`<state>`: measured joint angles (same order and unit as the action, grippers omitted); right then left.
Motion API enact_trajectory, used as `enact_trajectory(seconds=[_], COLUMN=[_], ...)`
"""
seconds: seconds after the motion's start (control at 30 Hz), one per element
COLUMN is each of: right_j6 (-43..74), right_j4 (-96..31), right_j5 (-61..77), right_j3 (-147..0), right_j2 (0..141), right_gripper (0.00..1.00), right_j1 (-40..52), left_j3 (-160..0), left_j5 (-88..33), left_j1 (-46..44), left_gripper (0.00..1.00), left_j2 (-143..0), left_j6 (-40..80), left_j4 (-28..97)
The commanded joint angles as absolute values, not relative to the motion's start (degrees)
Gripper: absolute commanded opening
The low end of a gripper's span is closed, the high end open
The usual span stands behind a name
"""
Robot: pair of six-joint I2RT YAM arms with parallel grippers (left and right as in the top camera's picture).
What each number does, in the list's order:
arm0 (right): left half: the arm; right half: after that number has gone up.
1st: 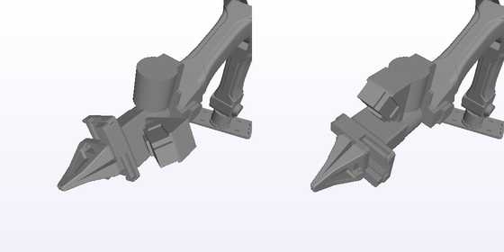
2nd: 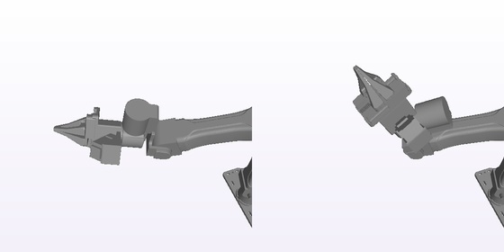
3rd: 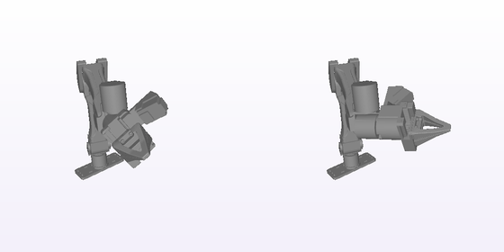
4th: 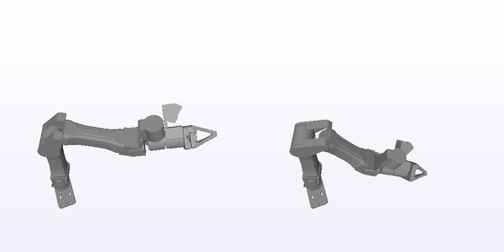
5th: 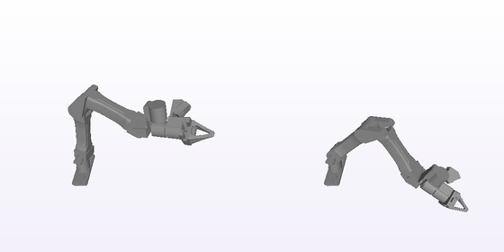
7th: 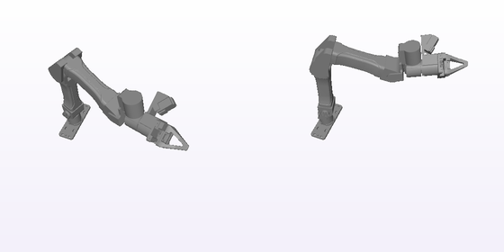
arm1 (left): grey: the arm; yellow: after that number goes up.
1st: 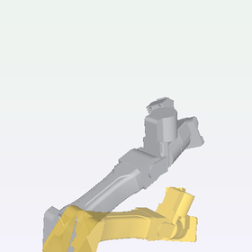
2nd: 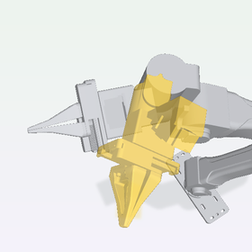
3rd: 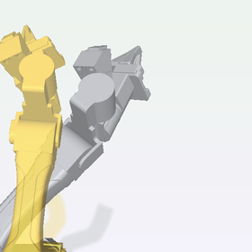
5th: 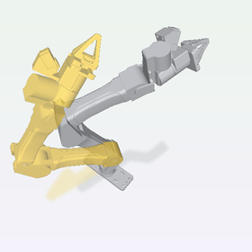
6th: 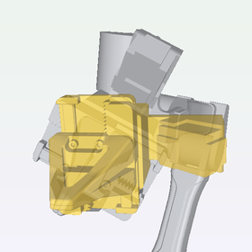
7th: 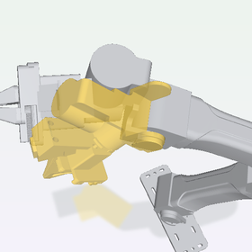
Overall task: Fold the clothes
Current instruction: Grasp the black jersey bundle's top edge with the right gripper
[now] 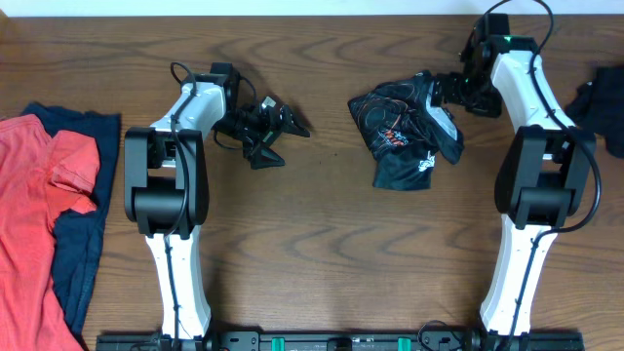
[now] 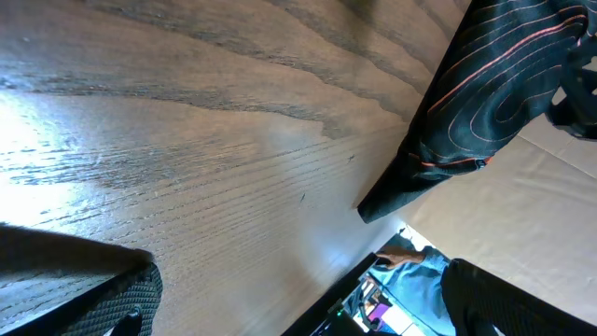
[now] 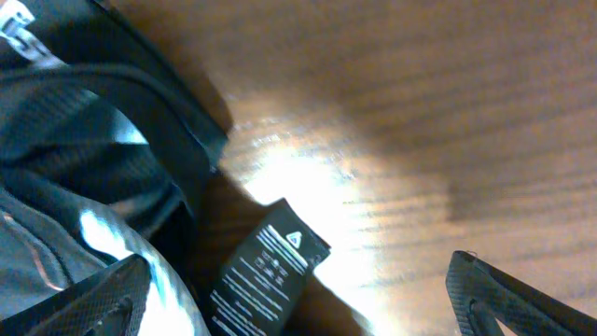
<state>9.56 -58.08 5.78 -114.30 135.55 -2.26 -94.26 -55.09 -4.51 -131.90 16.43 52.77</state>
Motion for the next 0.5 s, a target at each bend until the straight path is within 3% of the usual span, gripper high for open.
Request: enact_trajectory(seconds=[0.0, 0.47], right_j6=[7.1, 3.5], right_j4=[-57.4, -57.6], right_j5=[9.0, 17.4], right_j3=[-114.6, -114.6], right_j2=[136.7, 145.0], right_gripper=[0.99, 0.98], right_j1=[-1.4, 3.5], left_j3=[-92.1, -92.1], left_j5=[-47.1, -47.1], left_j1=[-4.5, -4.5], left_gripper=[0.98, 0.98], left_j2=[-135.9, -135.9], left_j6=[14.6, 14.6], left_j4=[53.1, 53.3])
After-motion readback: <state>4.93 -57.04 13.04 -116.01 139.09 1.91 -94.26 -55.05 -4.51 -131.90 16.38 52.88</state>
